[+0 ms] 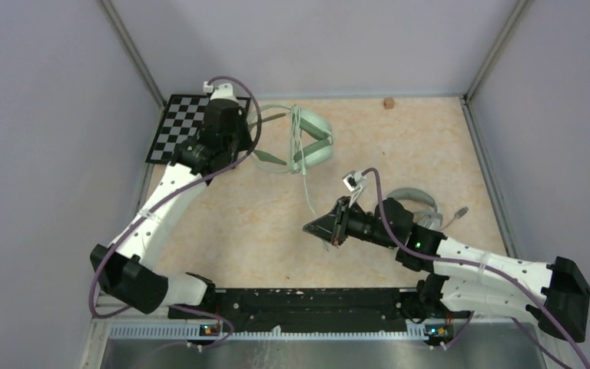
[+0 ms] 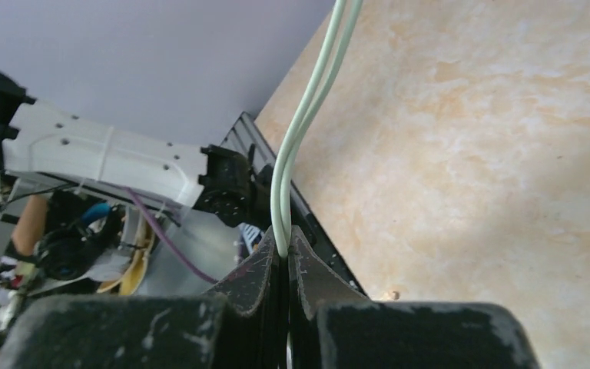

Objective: Wrap the headphones
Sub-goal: Wrap the headphones cable around the headphones.

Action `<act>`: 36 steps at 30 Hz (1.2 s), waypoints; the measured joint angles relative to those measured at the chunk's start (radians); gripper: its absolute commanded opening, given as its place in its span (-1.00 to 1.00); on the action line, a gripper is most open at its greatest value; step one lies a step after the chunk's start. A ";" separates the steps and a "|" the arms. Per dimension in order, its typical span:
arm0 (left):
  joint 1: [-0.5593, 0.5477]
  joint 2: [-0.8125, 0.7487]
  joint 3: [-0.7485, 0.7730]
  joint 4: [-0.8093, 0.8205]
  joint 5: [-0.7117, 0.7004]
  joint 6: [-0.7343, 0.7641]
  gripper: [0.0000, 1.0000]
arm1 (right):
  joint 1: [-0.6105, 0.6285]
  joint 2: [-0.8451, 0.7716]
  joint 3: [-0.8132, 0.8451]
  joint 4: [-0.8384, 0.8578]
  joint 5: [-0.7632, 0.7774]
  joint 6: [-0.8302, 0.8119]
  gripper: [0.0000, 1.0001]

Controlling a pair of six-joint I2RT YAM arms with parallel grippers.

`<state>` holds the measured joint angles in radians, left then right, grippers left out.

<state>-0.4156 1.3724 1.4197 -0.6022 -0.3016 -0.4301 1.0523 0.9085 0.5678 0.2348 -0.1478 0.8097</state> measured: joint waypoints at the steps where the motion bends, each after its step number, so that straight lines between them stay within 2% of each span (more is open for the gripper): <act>1: 0.002 -0.027 -0.031 0.032 0.026 -0.017 -1.00 | 0.003 0.005 -0.006 0.006 0.027 -0.026 -1.00; 7: 0.016 -0.182 -0.195 0.214 0.153 -0.158 -1.00 | 0.016 0.026 -0.005 0.101 0.210 -0.207 -1.00; 14: 0.022 -0.237 -0.215 0.309 0.288 -0.262 -1.00 | 0.019 0.112 -0.045 0.323 0.304 -0.447 -1.00; 23: 0.024 -0.270 -0.213 0.278 0.531 -0.201 -1.00 | 0.018 0.085 -0.170 0.529 0.344 -0.676 -1.00; 28: 0.024 -0.270 -0.204 0.222 0.700 -0.136 -1.00 | 0.016 0.033 -0.202 0.589 0.328 -0.767 -0.89; 33: 0.024 -0.269 -0.183 0.174 0.781 -0.105 -1.00 | 0.016 0.001 -0.261 0.663 0.283 -0.911 -0.99; 36: 0.027 -0.269 -0.184 0.182 0.809 -0.131 -1.00 | 0.016 -0.005 -0.272 0.670 0.264 -0.993 -0.97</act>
<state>-0.3889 1.1038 1.2354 -0.4206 0.5076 -0.5613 1.0683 0.9035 0.2962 0.9051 0.1158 -0.1833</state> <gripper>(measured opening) 0.027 0.014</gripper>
